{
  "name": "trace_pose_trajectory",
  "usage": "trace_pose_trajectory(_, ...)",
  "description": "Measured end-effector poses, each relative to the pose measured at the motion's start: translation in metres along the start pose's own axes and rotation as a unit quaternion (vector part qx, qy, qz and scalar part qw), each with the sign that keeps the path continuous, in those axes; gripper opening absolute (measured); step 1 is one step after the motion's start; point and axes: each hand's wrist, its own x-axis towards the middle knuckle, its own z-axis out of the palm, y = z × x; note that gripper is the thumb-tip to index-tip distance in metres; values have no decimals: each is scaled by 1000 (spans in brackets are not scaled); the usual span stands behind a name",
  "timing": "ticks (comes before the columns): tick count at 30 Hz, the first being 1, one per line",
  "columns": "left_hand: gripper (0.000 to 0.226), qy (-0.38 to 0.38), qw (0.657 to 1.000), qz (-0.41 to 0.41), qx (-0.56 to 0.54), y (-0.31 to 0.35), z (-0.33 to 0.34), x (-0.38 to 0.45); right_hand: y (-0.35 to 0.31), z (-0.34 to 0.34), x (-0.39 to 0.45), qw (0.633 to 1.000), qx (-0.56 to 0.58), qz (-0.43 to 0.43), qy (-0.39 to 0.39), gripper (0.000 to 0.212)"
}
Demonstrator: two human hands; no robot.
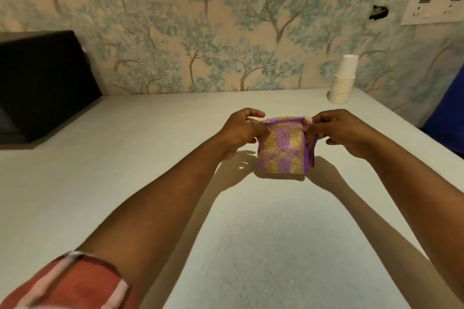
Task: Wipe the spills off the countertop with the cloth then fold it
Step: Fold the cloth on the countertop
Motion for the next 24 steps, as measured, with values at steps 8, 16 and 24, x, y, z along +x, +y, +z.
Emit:
trace_pose_trajectory(8, 48, 66, 995, -72, 17, -30, 46, 79, 40, -18, 79, 996, -77, 27, 48, 17)
trace_pose_trajectory(16, 41, 46, 972, 65, 221, -73, 61, 72, 62, 8, 63, 933, -294, -188, 92, 33)
trace_pose_trajectory(24, 29, -117, 835, 170, 511, -65, 47, 55, 76, 46, 15, 845, -512, -139, -58, 51)
